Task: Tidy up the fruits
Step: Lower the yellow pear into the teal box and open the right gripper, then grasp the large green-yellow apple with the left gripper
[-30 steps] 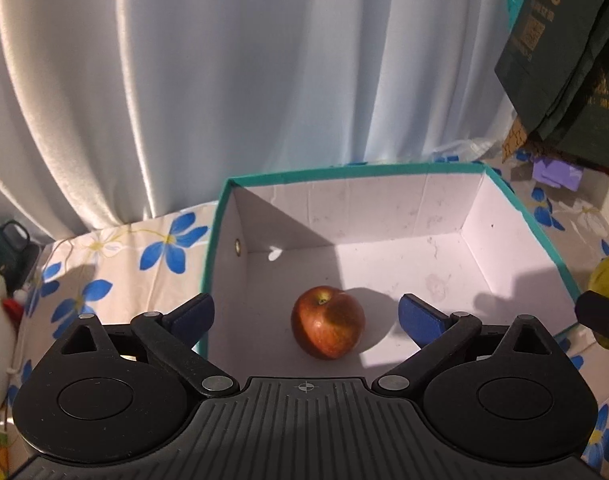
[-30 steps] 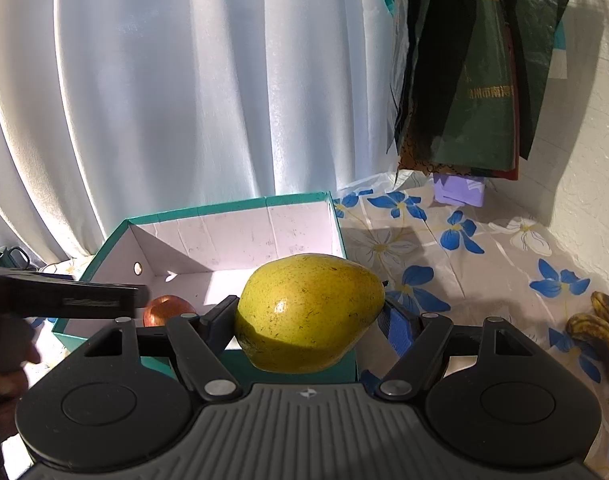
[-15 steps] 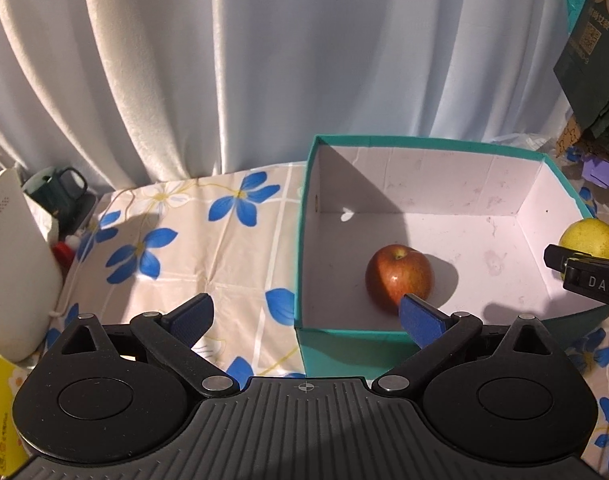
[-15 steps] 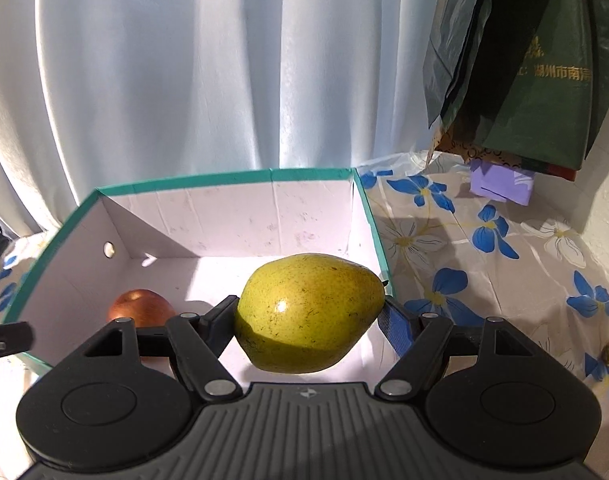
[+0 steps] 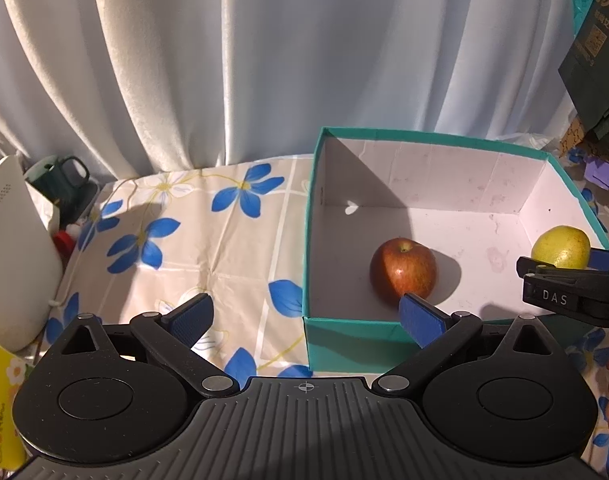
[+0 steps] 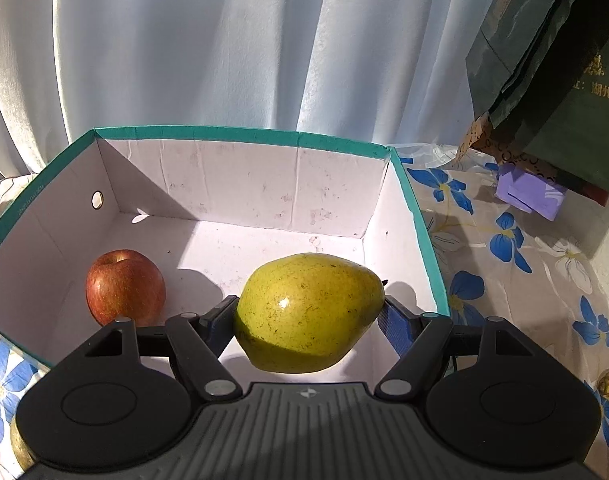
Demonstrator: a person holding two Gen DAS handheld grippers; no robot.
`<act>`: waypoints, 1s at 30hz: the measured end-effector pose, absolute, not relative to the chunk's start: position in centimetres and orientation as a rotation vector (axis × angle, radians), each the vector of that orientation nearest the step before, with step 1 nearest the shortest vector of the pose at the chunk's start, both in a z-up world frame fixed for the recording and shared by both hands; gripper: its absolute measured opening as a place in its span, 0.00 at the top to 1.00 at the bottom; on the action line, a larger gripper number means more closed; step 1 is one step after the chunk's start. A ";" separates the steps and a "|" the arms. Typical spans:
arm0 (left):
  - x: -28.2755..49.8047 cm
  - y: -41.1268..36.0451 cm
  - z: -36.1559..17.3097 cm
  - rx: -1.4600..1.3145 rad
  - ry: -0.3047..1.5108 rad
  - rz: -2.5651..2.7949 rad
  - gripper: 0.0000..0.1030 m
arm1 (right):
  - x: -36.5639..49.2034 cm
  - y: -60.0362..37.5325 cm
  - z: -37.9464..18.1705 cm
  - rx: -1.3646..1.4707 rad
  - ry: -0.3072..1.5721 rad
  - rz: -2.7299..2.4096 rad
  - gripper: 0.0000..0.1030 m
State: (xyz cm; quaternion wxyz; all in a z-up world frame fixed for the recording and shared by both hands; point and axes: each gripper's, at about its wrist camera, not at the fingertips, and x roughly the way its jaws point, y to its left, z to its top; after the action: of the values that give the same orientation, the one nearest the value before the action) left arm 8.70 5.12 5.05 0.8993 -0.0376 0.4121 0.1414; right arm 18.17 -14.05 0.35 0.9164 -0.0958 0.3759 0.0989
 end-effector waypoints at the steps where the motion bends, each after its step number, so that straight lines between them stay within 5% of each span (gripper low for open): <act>1: 8.7 5.1 5.1 -0.077 0.851 0.290 0.01 | 18.2 -13.9 0.3 -0.208 0.774 0.201 0.27; 20: 5.6 6.0 6.5 -0.093 0.812 0.258 0.01 | 18.5 -13.0 -0.1 -0.274 0.806 0.197 0.26; 30: 2.1 6.2 4.6 -0.113 0.798 0.159 0.01 | 15.8 -14.9 2.3 -0.173 0.747 0.210 0.05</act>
State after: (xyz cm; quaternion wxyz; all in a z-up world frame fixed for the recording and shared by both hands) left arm 2.14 6.15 4.56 0.9169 -0.0552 0.3877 0.0773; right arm 15.82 -14.86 2.33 0.9220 -0.0845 0.3637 0.1024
